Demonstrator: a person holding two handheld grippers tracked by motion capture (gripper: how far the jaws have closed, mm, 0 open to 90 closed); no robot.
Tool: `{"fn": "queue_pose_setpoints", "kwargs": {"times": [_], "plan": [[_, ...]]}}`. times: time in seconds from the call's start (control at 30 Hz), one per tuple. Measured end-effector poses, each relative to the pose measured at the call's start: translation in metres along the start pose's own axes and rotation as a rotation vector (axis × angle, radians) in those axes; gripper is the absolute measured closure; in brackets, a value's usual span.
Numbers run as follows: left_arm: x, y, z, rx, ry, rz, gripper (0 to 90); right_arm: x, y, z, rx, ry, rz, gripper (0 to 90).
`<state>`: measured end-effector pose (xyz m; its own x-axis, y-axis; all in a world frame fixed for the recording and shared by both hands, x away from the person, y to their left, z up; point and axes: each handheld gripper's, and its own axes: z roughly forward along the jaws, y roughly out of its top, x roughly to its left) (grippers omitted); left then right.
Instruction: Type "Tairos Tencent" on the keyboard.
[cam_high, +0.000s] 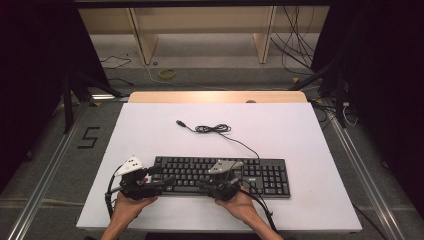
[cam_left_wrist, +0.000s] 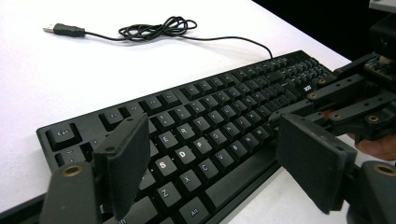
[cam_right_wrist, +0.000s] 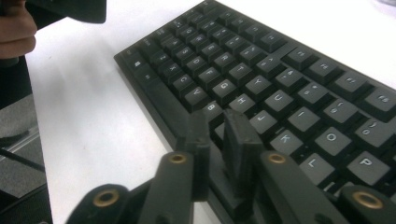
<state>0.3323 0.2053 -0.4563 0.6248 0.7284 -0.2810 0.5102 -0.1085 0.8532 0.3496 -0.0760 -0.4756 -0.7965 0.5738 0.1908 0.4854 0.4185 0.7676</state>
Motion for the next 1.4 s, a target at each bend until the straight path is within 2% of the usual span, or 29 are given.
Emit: {"fn": "queue_pose_setpoints", "kwargs": {"times": [0.33,0.47,0.67,0.8,1.07,1.2,1.33,1.4], "plan": [[0.002,0.0,0.001,0.021,0.024,-0.001,26.3,-0.007,0.004,-0.006,-0.026,-0.01,0.028,68.5],[0.003,-0.001,0.001,0.032,0.038,-0.003,27.6,-0.009,0.006,-0.006,-0.029,-0.015,0.035,61.1],[0.006,-0.002,0.0,0.044,0.054,-0.016,32.1,-0.014,0.011,-0.008,-0.039,-0.018,0.058,49.5],[0.008,-0.002,0.0,0.07,0.068,-0.026,39.2,-0.017,0.015,-0.008,-0.033,-0.022,0.07,44.8],[0.012,-0.005,0.002,0.126,0.096,-0.036,57.7,-0.02,0.025,-0.003,-0.032,-0.019,0.072,40.7],[0.013,-0.005,0.002,0.147,0.111,-0.028,65.5,-0.019,0.031,0.001,-0.036,-0.018,0.071,39.5],[0.014,-0.006,0.003,0.172,0.131,-0.024,73.1,-0.019,0.036,0.006,-0.041,-0.015,0.066,45.2],[0.015,-0.006,0.003,0.179,0.136,-0.022,76.5,-0.018,0.038,0.008,-0.041,-0.015,0.06,52.7]]}}
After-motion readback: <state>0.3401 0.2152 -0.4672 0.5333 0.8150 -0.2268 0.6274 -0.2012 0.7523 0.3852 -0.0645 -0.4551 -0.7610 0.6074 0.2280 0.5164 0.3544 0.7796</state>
